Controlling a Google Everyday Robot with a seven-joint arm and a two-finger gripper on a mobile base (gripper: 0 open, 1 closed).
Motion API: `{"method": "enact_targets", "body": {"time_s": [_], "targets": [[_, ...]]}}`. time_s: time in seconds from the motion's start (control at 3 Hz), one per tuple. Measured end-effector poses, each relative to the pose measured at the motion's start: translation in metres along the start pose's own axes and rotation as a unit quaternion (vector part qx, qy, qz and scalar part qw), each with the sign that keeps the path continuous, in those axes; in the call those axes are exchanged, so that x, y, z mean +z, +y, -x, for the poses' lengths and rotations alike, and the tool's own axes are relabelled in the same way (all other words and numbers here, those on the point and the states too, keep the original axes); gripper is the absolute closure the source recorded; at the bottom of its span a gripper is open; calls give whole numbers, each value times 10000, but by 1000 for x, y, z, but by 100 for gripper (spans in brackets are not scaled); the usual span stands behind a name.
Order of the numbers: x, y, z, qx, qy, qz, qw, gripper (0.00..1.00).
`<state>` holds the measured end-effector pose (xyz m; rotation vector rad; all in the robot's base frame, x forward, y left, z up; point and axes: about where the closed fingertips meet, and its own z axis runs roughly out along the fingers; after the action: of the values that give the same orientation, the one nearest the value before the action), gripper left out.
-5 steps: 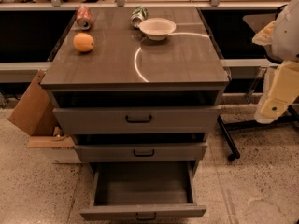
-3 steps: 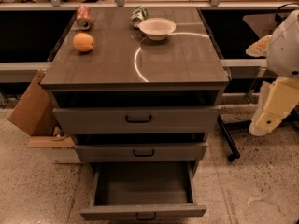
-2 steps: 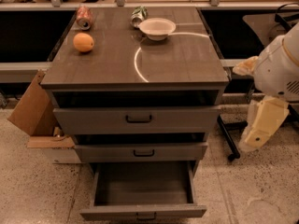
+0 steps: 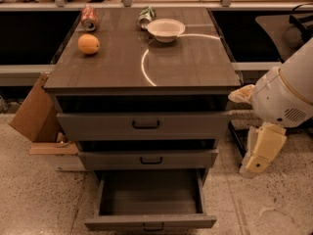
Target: Close bottom drawer
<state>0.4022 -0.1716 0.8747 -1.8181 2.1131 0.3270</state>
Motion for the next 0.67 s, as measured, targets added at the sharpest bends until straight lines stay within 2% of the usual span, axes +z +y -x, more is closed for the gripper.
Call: {"method": "enact_targets", "body": {"time_s": [0.33, 0.67], "targets": [[-11, 7, 26, -144, -1, 104, 9998, 0], [-11, 7, 26, -145, -1, 103, 9998, 0]]}}
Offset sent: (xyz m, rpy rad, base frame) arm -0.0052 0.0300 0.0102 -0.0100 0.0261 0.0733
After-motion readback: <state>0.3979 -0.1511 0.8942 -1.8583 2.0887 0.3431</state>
